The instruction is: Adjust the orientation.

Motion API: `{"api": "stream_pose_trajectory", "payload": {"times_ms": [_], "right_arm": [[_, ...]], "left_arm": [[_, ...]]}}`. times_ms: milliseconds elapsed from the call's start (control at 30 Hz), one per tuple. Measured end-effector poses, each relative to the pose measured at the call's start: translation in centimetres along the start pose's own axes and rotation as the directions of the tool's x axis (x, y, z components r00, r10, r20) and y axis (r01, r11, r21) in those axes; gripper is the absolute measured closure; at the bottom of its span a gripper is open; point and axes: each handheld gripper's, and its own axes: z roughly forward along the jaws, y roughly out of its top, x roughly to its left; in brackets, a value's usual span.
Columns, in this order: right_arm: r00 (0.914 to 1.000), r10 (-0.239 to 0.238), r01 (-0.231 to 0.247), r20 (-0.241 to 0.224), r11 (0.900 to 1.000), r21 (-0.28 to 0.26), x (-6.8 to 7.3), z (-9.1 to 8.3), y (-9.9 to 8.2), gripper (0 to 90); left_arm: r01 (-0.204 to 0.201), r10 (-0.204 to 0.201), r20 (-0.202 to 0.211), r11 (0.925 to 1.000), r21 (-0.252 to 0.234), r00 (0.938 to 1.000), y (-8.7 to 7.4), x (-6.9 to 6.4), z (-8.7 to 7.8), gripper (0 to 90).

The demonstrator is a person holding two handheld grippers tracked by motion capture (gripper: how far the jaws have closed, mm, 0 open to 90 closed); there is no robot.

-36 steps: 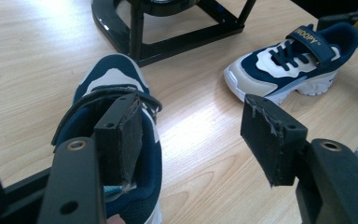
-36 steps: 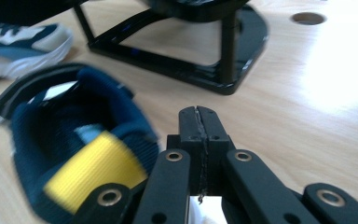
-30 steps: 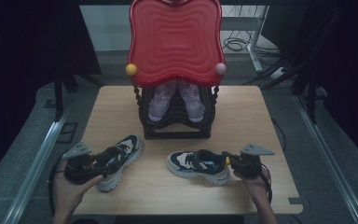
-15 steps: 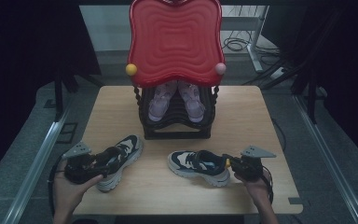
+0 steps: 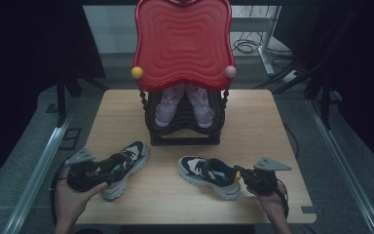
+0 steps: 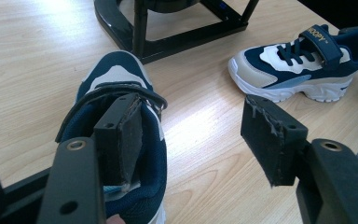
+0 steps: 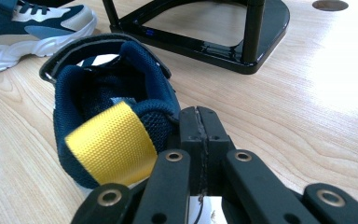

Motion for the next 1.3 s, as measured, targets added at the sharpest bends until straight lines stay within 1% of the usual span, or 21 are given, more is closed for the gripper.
{"api": "stream_pose_trajectory", "payload": {"times_ms": [367,700,1033,1300], "right_arm": [[1.0000,0.008,-0.008,0.001,0.9999,-0.010,0.4,-0.7,-0.3,90.0],[1.0000,0.010,-0.010,0.000,0.9999,-0.007,0.9,-1.3,-0.6,90.0],[1.0000,0.000,0.000,0.003,1.0000,0.002,2.0,-2.1,-1.1,90.0],[0.9997,-0.025,0.025,-0.003,0.9996,0.014,3.1,-2.7,-1.4,90.0]], "left_arm": [[-0.003,0.003,0.002,1.0000,-0.001,1.0000,0.0,0.0,0.0,38.5],[0.000,0.000,0.001,1.0000,0.002,1.0000,0.0,0.1,0.0,38.5],[0.004,-0.004,-0.004,1.0000,-0.002,1.0000,-0.1,0.2,-0.2,38.5],[0.003,-0.003,-0.005,1.0000,0.001,1.0000,-0.1,0.1,-0.1,38.5]]}}
